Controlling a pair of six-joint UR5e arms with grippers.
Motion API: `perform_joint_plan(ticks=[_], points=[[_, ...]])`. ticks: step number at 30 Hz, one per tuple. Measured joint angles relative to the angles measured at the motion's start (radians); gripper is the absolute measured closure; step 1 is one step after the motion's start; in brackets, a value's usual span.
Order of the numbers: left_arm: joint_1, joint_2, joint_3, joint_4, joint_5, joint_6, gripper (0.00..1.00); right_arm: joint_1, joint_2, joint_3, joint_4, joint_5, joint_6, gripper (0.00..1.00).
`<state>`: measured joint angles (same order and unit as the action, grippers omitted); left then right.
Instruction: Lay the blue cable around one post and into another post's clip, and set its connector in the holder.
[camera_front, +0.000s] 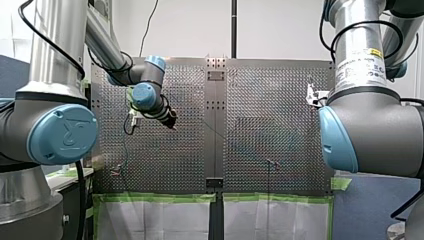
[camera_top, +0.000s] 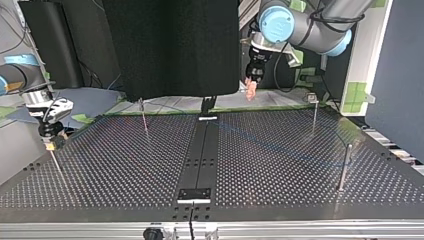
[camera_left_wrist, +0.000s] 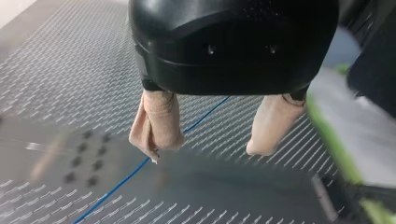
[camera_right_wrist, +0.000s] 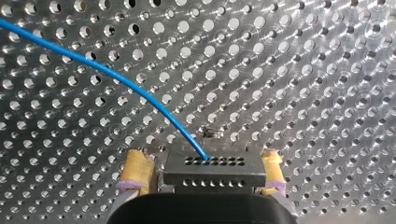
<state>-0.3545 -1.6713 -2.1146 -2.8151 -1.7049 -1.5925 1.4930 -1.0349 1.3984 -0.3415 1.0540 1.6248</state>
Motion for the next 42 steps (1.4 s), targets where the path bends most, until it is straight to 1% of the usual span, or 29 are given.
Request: perform_joint_plan(ticks=[6, 11, 18, 27, 30, 35, 38, 42], points=[[-0.053, -0.053, -0.053, 0.053, 0.036, 0.005, 0.00, -0.002, 0.000, 0.000, -0.003, 0.000, 0.001, 0.01], [-0.093, -0.093, -0.093, 0.093, 0.039, 0.011, 0.00, -0.002, 0.000, 0.000, -0.006, 0.000, 0.002, 0.01], [-0.153, -0.149, -0.153, 0.153, 0.033, 0.012, 0.00, -0.004, 0.000, 0.000, -0.014, 0.000, 0.005, 0.01], [-0.233, -0.160, -0.235, 0.235, 0.028, 0.012, 0.00, -0.004, 0.000, 0.000, -0.018, 0.000, 0.006, 0.01], [-0.248, -0.160, -0.268, 0.268, 0.028, 0.013, 0.00, -0.004, 0.000, 0.000, -0.020, 0.000, 0.006, 0.01], [-0.253, -0.161, -0.314, 0.317, 0.028, 0.013, 0.00, -0.004, 0.000, 0.000, -0.023, 0.000, 0.006, 0.01], [-0.253, -0.161, -0.325, 0.346, 0.026, 0.012, 0.00, -0.004, 0.000, 0.000, -0.024, 0.000, 0.006, 0.01], [-0.251, -0.161, -0.328, 0.385, 0.013, 0.009, 0.00, -0.004, 0.000, 0.000, -0.024, 0.000, 0.006, 0.01]])
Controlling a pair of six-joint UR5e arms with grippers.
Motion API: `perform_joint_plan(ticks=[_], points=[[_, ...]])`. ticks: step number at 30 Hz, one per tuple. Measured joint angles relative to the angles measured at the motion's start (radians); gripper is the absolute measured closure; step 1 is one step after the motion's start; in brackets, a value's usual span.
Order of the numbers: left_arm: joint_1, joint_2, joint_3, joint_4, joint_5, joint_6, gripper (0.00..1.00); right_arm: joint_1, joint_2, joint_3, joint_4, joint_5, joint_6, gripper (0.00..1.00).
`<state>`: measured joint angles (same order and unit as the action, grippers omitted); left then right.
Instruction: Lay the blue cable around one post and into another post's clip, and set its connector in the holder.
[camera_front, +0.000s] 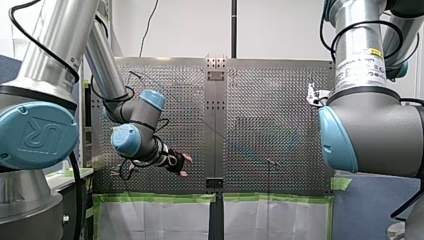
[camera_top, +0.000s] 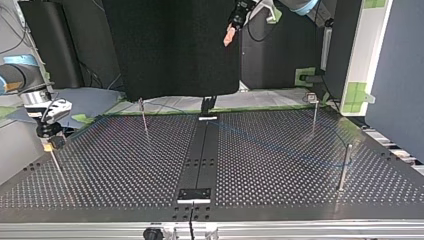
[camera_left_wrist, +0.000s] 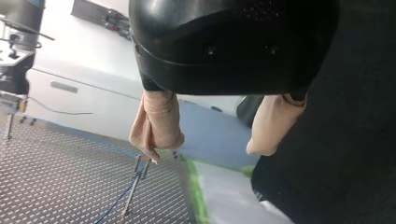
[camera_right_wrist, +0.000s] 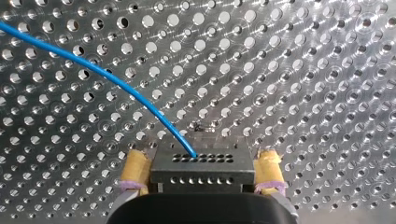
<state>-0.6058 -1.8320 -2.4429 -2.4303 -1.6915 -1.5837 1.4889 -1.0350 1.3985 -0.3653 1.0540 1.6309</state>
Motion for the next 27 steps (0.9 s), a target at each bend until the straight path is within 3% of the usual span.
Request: perform_joint_plan(ticks=[11, 15, 21, 27], points=[[0.034, 0.000, 0.018, 0.094, -0.013, -0.063, 0.00, 0.003, 0.000, 0.000, 0.002, 0.000, -0.002, 0.01], [0.051, 0.000, 0.045, 0.132, -0.038, -0.089, 0.00, 0.003, 0.000, 0.000, 0.002, 0.000, -0.001, 0.01], [0.074, 0.000, 0.061, 0.187, -0.088, -0.093, 0.00, 0.003, 0.000, 0.000, -0.001, 0.000, 0.000, 0.01], [0.087, 0.000, 0.062, 0.238, -0.102, -0.090, 0.00, 0.003, 0.000, 0.000, -0.004, 0.000, 0.000, 0.01]])
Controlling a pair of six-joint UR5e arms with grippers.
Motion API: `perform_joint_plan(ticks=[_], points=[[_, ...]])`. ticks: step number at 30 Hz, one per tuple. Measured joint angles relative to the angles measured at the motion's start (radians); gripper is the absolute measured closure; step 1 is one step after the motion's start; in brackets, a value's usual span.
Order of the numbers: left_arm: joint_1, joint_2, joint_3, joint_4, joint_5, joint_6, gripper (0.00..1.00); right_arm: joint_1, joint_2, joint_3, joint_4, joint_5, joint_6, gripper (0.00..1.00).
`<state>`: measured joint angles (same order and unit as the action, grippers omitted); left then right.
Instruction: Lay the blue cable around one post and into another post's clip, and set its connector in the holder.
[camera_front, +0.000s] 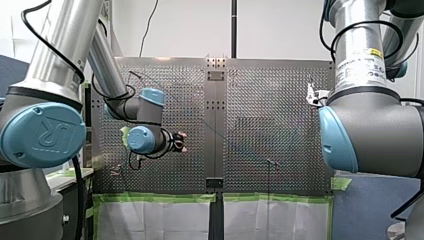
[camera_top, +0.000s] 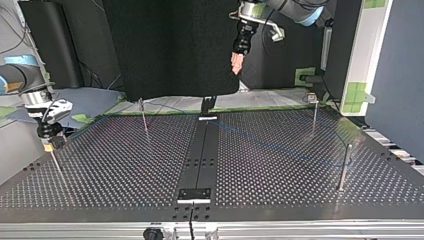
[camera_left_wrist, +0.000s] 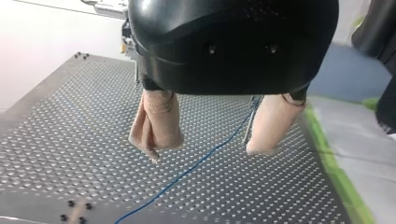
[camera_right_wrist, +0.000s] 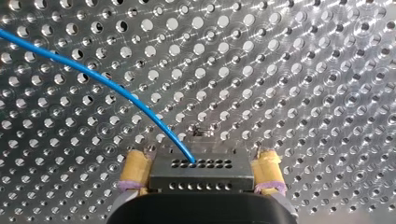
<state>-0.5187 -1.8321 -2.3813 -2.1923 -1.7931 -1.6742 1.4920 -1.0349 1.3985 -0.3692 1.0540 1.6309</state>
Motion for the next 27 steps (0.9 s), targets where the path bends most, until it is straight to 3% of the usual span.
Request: perform_joint_plan(ticks=[27], points=[[0.013, 0.000, -0.007, 0.222, 0.001, 0.009, 0.00, -0.003, 0.000, 0.000, 0.010, -0.003, -0.003, 0.01]])
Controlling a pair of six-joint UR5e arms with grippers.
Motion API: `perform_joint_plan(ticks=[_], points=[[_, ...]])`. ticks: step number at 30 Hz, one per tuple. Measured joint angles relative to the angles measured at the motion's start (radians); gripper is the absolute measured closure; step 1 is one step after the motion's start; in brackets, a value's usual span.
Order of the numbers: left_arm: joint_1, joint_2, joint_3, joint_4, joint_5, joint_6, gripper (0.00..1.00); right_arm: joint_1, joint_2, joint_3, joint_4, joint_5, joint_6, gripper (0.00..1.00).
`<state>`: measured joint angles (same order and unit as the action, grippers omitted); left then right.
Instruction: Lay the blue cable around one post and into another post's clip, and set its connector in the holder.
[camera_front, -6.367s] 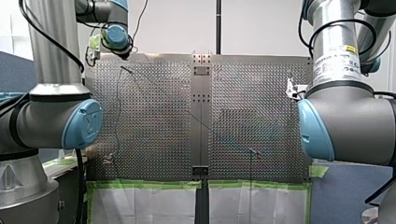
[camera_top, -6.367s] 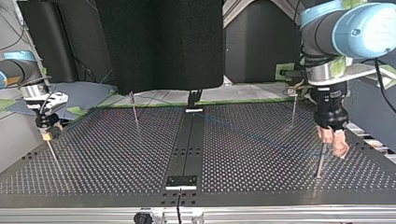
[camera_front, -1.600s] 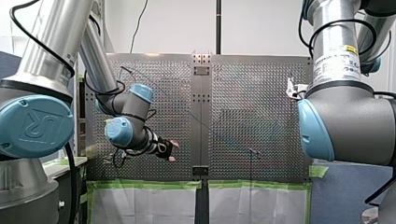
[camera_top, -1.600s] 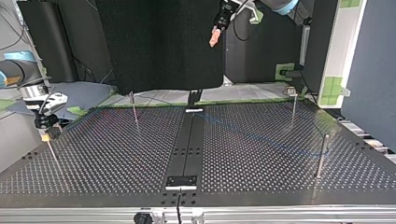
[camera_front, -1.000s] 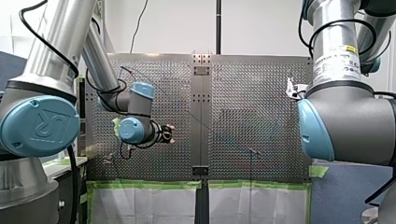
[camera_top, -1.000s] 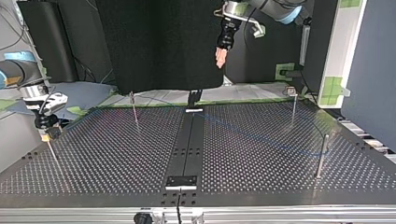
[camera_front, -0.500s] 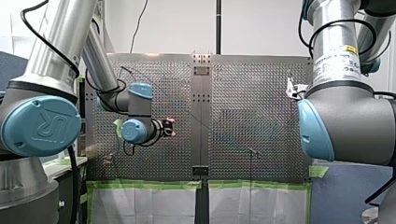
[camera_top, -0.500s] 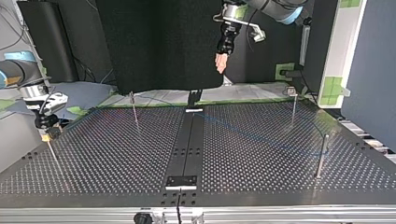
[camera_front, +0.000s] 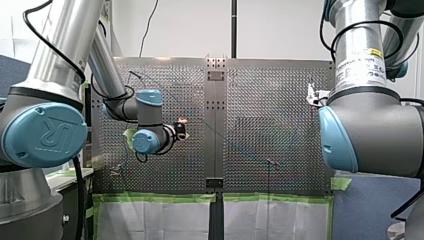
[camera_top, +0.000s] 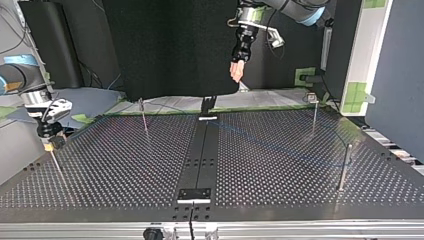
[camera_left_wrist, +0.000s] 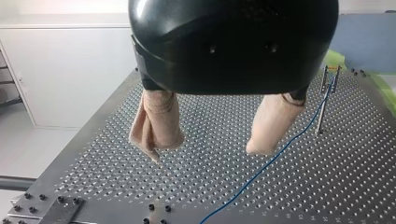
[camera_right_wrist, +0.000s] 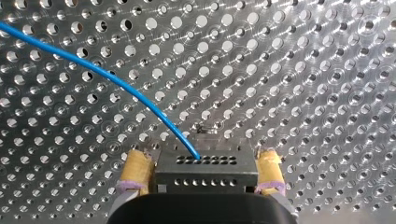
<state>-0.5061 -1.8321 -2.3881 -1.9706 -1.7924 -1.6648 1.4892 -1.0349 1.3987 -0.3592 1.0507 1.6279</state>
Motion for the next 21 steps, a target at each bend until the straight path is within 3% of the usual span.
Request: perform_joint_plan(ticks=[21], points=[[0.011, 0.000, -0.011, 0.004, 0.005, 0.000, 0.00, -0.001, 0.000, 0.000, -0.002, 0.002, 0.000, 0.01]])
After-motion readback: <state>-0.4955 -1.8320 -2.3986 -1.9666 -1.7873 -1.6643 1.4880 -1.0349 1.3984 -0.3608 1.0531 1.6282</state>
